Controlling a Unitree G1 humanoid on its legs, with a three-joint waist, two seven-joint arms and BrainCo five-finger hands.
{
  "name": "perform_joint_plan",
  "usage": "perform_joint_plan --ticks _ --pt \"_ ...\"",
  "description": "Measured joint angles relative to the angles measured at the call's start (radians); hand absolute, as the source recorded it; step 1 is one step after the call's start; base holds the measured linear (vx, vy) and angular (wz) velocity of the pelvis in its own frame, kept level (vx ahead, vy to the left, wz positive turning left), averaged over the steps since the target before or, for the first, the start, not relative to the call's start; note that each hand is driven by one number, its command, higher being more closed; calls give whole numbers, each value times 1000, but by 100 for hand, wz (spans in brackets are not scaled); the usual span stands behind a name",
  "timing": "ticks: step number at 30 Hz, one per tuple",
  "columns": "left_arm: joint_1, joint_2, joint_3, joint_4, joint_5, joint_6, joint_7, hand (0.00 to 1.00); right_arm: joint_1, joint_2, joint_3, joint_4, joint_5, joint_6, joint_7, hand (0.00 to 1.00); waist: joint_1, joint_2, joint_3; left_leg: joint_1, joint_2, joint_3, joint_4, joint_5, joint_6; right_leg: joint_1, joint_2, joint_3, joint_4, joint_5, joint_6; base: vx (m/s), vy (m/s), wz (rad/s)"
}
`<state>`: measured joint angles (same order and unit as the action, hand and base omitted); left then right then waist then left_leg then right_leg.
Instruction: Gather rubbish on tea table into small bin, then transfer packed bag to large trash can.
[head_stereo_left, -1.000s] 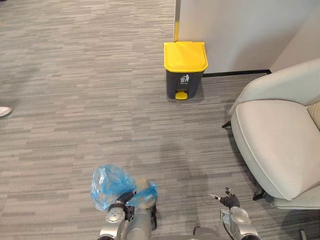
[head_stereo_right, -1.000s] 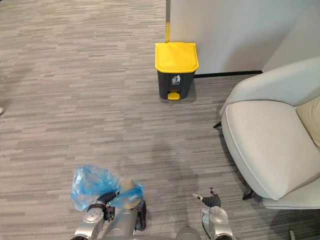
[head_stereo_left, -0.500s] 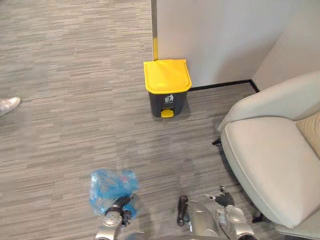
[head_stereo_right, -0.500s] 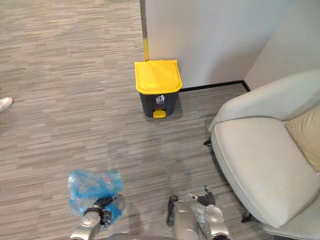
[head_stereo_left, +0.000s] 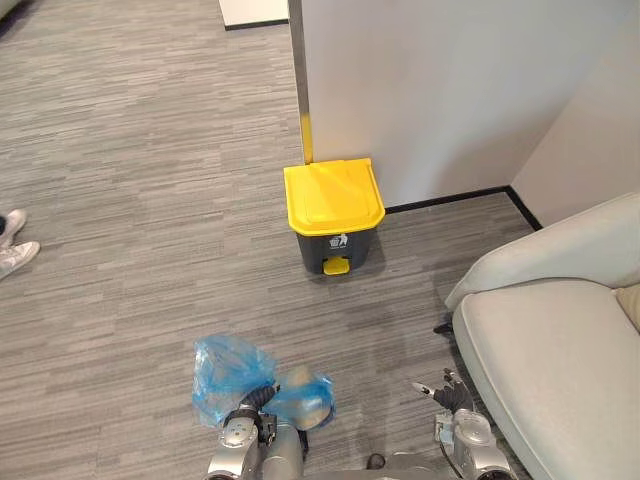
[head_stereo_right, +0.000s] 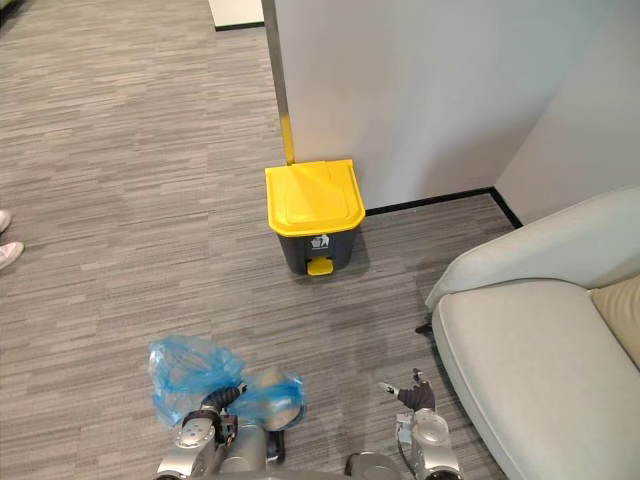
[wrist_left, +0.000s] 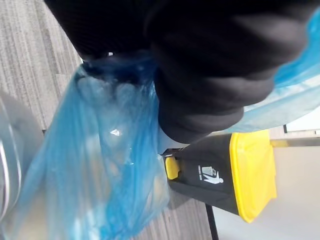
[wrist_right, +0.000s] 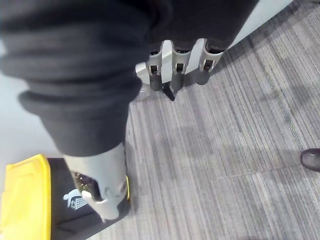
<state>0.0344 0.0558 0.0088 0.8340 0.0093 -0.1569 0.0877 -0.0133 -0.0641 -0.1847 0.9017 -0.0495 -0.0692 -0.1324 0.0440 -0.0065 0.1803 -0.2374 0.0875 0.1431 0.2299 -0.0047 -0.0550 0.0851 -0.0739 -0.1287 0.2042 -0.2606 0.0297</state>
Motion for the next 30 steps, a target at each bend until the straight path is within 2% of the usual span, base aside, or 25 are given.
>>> perform_joint_plan --ticks 1,2,4,6,8,9,10,11,12,13,15,16,17,18,19,20,22,23,24,25,26,27,28,30 --pt "4 8 -1 1 -1 0 1 100 4 4 2 8 0 0 1 0 -6 -20 -11 1 -27 4 -2 -14 14 6 -24 11 -21 5 6 443 204 -9" --pt "-10 16 -2 2 -2 1 0 100 3 0 -4 15 0 1 0 0 -5 -28 -13 -19 -45 11 53 -56 41 14 -52 27 -17 5 17 364 137 9" --pt "-3 16 -1 3 -2 2 0 100 2 -3 -3 16 -2 2 1 0 1 -32 -14 8 -68 51 97 -104 68 13 -88 65 59 -15 50 514 231 -13" --pt "14 22 -9 6 -2 2 0 100 0 -1 -3 15 -4 1 3 0 -4 -25 -20 61 -93 71 103 -120 91 -8 -118 97 175 -2 66 415 166 -25" --pt "19 26 -5 0 -2 1 1 100 -1 1 6 -1 -5 -1 3 0 0 -16 -24 101 -96 75 98 -176 88 -73 -116 113 341 41 97 323 111 -35" --pt "25 30 -2 1 -2 1 1 100 -5 13 8 -6 -20 -1 5 0 1 -20 -18 163 -97 71 61 -220 93 -175 -132 125 584 73 120 351 60 -21" --pt "30 43 -10 3 -2 10 1 100 7 24 20 -23 -28 -1 6 0 -14 -33 -16 218 -105 69 54 -239 102 -253 -135 127 756 38 103 408 11 0" --pt "30 44 -12 3 -2 15 1 100 26 21 33 -27 -34 -1 5 0 -27 -33 -17 260 -105 59 47 -250 101 -286 -132 109 801 -1 74 321 -39 30" --pt "26 43 -12 2 -2 15 1 100 40 19 42 -27 -39 1 5 0 -31 -20 -11 312 -98 58 21 -250 100 -334 -117 75 781 -41 35 342 -59 24" --pt "22 41 -11 2 -2 15 1 100 42 19 43 -27 -39 1 5 0 -31 -16 -9 334 -90 59 12 -251 98 -358 -103 59 745 -50 22 349 -91 18" --pt "4 35 -2 2 -2 14 1 100 42 21 43 -27 -40 1 5 0 -33 -15 -11 359 -55 45 -2 -256 75 -435 -37 47 504 -42 29 363 -144 32" --pt "3 36 -2 2 -2 14 1 100 42 20 43 -23 -39 1 5 0 -36 -20 -14 367 -53 34 -11 -261 60 -442 -24 53 415 -10 29 333 -171 63" --pt "6 45 -4 10 -1 14 1 100 50 15 41 -8 -39 1 5 0 -50 -47 -26 385 -72 -14 -21 -280 27 -430 -10 77 288 166 -13 303 -144 52" --pt "-2 27 -3 35 -1 16 1 100 49 8 36 9 -39 1 5 0 -55 -24 -26 394 -52 -39 -27 -282 20 -419 4 64 295 158 -23 392 -165 32" --pt "6 14 -2 50 0 16 -1 100 45 -5 32 20 -38 1 5 0 -41 -1 -39 389 -29 -58 -26 -266 -5 -419 23 70 284 140 -36 392 -174 0" --pt "4 5 1 51 1 16 0 100 42 -4 24 20 -37 1 5 0 -35 13 -36 388 -12 -63 -10 -255 -25 -411 28 51 283 121 -43 375 -178 5" --pt "-7 -12 3 51 1 16 -1 100 53 -3 0 22 -37 5 5 0 -47 26 -28 376 15 -71 72 -236 -58 -344 38 10 253 104 -64 362 -194 46" --pt "-9 -20 3 50 1 16 -2 100 61 8 -1 17 -36 5 6 0 -47 20 -25 324 37 -71 220 -211 -101 -274 41 -11 205 100 -71 331 -187 52" --pt "-12 -24 3 45 1 16 -2 100 64 12 0 12 -35 4 5 0 -48 14 -21 289 47 -70 319 -187 -119 -240 40 -16 180 99 -73 316 -180 32" --pt "-14 -35 3 31 1 15 -4 100 67 17 8 5 -31 4 5 0 -43 11 -19 218 80 -43 481 -199 -113 -192 41 -25 144 97 -76 220 -114 16" --pt "-13 -44 3 31 0 15 -7 100 70 17 5 -3 -29 3 5 0 -40 14 -21 177 99 -16 540 -207 -98 -166 41 -34 126 97 -76 229 -85 9" --pt "-13 -54 3 30 0 15 -16 100 71 17 3 -18 -27 2 5 0 -31 9 -19 140 117 25 538 -220 -77 -139 39 -36 103 97 -76 130 -10 7" --pt "-13 -55 2 30 1 15 -20 100 70 17 1 -23 -24 1 5 0 -30 11 -20 126 122 39 514 -223 -72 -130 37 -36 96 97 -76 148 23 4" --pt "-12 -52 2 30 0 15 -21 100 64 13 -5 -23 -19 -1 4 0 -29 15 -23 106 117 60 313 -201 -49 -113 32 -44 81 97 -60 138 80 10"
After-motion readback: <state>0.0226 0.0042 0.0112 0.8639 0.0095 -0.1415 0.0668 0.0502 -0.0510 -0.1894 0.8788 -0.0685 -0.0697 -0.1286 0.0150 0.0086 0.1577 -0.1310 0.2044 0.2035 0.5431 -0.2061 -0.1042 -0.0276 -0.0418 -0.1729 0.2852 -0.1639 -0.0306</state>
